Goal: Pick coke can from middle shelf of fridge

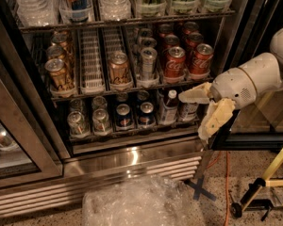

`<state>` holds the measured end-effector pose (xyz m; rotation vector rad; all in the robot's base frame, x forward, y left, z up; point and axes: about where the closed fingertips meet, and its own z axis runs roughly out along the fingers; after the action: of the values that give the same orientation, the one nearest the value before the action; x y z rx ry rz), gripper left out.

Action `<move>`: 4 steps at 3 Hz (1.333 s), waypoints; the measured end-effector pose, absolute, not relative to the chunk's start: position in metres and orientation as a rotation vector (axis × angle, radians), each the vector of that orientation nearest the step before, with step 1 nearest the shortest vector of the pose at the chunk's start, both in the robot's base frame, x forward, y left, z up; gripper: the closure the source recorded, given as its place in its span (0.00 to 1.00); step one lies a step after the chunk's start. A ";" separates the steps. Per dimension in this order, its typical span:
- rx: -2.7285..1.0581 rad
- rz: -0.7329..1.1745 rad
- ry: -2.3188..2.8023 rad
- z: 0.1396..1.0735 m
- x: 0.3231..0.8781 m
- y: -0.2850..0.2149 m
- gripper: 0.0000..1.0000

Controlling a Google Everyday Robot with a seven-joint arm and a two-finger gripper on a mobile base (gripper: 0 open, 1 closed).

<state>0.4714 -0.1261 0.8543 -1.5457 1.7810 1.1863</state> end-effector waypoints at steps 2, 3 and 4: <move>-1.538 1.308 1.546 0.825 0.438 -0.101 0.00; -1.544 1.337 1.483 0.816 0.427 -0.095 0.00; -1.544 1.337 1.483 0.816 0.427 -0.095 0.00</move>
Offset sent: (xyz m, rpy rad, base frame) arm -0.0588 0.0330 -0.0476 0.2784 -0.0613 0.1447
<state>0.4273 -0.0948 0.8159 -1.5438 1.4834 1.3367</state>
